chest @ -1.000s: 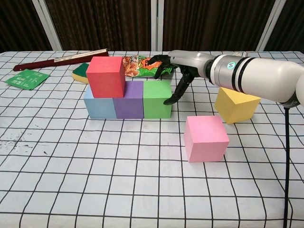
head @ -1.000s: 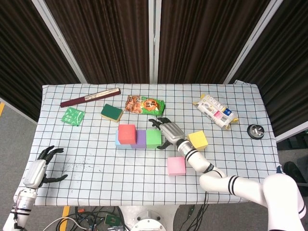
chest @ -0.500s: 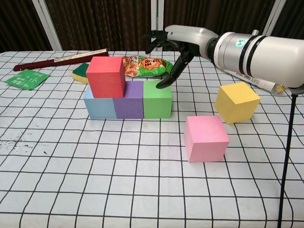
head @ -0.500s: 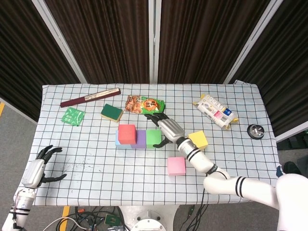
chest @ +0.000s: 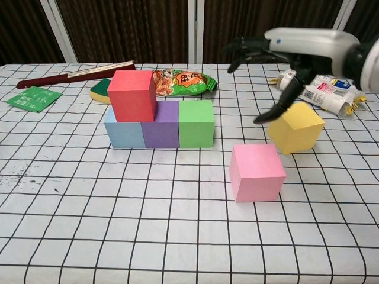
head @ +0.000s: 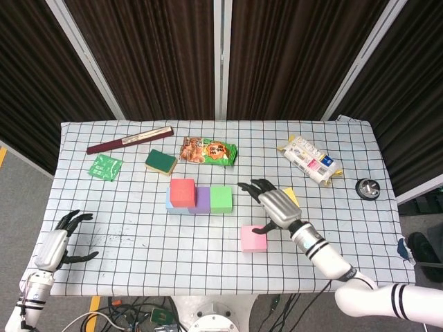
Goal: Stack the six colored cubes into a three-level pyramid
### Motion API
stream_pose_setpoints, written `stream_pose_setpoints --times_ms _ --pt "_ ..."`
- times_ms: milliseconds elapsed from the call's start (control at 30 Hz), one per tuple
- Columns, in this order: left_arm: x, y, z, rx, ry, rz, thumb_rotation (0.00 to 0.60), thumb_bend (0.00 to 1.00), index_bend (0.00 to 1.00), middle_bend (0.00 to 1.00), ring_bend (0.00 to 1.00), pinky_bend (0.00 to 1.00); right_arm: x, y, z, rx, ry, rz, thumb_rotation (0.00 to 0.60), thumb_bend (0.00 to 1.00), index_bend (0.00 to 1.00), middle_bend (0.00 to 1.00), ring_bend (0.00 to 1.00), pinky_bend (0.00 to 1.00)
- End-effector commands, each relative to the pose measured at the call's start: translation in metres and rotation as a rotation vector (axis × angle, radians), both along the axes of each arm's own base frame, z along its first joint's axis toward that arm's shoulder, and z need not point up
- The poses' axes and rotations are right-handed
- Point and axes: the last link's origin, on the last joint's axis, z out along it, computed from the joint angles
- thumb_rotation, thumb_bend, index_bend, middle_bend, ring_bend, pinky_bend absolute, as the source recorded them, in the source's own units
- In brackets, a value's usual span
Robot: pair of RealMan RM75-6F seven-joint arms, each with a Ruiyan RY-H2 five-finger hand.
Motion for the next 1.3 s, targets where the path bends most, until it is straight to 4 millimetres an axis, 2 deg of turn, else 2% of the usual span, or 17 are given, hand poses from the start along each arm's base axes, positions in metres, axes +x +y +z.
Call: stream_pose_setpoints --times_ms 33,167,333,533,767,1067,1300 --pt "0.0 -0.001 0.0 -0.001 -0.004 0.002 0.6 0.0 0.19 0.22 0.06 0.09 -0.027 0.021 -0.002 0.002 0.079 0.004 0.6 0.0 0.0 0.16 0.0 0.0" --pt "-0.003 -0.003 -0.001 0.002 -0.018 0.024 0.6 0.0 0.19 0.22 0.06 0.09 -0.043 0.037 -0.005 0.009 0.097 0.006 0.6 0.0 0.0 0.16 0.0 0.0" --pt "-0.002 -0.003 -0.002 -0.005 -0.014 0.018 0.6 0.0 0.19 0.22 0.06 0.09 -0.052 0.048 -0.009 -0.013 0.089 0.042 0.6 0.0 0.0 0.16 0.0 0.0" --pt "0.001 -0.004 -0.004 0.005 -0.008 0.001 0.6 0.0 0.19 0.22 0.06 0.09 -0.057 0.052 -0.026 0.033 0.108 0.07 0.6 0.0 0.0 0.16 0.0 0.0" --pt "-0.002 -0.003 -0.004 0.002 -0.006 0.009 0.6 0.0 0.19 0.22 0.06 0.09 -0.058 0.05 -0.037 0.002 0.071 0.049 0.6 0.0 0.0 0.17 0.0 0.0" --pt "-0.002 -0.002 -0.005 -0.003 -0.007 0.011 0.6 0.0 0.19 0.22 0.06 0.09 -0.055 0.047 -0.05 -0.025 0.053 0.034 0.6 0.07 0.0 0.32 0.0 0.0" --pt "-0.001 -0.002 -0.003 0.001 -0.006 0.009 0.6 0.0 0.19 0.22 0.06 0.09 -0.049 0.046 -0.045 -0.069 0.043 0.042 0.6 0.11 0.0 0.41 0.01 0.0"
